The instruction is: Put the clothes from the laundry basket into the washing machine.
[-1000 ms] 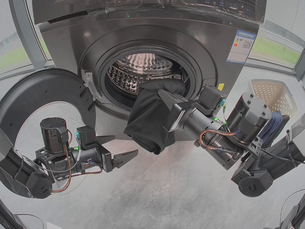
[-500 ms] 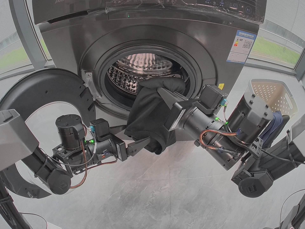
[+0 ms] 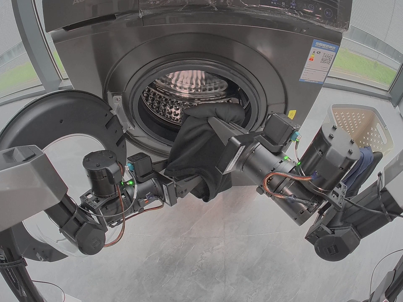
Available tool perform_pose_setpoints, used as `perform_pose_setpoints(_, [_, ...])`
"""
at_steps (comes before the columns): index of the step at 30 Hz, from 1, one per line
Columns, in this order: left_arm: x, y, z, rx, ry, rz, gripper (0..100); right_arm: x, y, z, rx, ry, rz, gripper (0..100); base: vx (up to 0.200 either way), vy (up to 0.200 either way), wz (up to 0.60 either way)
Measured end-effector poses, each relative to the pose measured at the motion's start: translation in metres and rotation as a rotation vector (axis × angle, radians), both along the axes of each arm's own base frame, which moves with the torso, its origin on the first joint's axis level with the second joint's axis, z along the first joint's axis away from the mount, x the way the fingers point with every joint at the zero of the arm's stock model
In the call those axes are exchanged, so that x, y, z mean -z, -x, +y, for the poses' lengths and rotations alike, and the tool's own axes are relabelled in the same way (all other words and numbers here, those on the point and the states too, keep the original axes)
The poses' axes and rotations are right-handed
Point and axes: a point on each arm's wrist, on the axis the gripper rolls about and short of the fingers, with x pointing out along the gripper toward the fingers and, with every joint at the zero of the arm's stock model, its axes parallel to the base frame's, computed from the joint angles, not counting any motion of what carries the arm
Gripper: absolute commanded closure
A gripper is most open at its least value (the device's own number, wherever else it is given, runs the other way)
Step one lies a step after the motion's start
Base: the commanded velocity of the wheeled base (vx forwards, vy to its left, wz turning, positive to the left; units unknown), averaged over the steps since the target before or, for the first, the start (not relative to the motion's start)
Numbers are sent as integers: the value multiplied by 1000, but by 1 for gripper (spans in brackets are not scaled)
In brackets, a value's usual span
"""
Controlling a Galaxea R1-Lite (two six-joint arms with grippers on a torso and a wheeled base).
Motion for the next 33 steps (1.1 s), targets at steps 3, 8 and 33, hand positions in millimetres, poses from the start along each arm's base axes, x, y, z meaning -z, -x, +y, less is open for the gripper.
perform_pose_setpoints(3, [1, -2, -1, -2, 9, -5, 100, 1, 0, 0, 0, 1, 1, 100, 0, 0, 0])
perform_pose_setpoints(8, [1, 0, -2, 2, 15, -11, 100, 4, 1, -1, 0, 11, 11, 100, 0, 0, 0])
perform_pose_setpoints(33, [-25, 91, 11, 99, 106, -42, 100, 75, -1, -11, 19, 154, 108, 0, 0, 0, 0])
